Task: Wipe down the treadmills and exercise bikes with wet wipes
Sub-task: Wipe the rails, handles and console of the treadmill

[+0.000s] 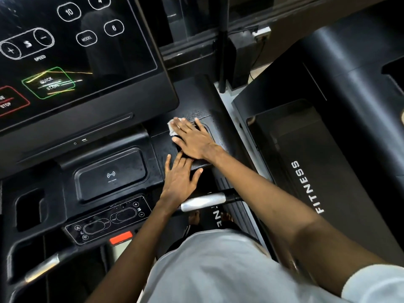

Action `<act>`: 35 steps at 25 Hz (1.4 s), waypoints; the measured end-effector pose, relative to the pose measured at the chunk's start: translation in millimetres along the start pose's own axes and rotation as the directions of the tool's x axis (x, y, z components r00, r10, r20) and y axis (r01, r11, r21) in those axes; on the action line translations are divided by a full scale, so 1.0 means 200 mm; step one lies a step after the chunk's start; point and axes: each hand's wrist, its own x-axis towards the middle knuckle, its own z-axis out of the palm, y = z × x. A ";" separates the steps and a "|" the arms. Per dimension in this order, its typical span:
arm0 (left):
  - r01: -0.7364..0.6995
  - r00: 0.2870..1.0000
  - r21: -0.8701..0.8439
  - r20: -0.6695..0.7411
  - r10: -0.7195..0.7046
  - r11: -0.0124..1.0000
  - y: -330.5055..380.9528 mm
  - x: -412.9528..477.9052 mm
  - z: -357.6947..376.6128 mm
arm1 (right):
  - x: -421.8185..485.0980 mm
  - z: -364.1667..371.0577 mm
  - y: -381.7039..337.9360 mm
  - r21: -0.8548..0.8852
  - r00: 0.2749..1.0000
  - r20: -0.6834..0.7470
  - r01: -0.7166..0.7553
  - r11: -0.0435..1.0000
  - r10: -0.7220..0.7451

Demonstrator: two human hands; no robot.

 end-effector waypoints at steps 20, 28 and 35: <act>-0.225 0.962 -0.096 0.138 0.237 0.970 0.12 0.19 0.00 | -0.94 0.18 0.24 0.355 0.830 -0.027 -0.513 0.781 0.557; -0.294 0.938 -0.174 0.136 0.319 0.940 0.06 0.17 -0.04 | -0.96 0.20 0.16 0.271 0.797 -0.110 -0.551 0.789 0.594; -0.343 0.893 -0.242 0.216 0.395 0.908 0.06 0.21 -0.12 | -0.87 0.24 0.04 0.307 0.739 -0.171 -0.589 0.748 0.652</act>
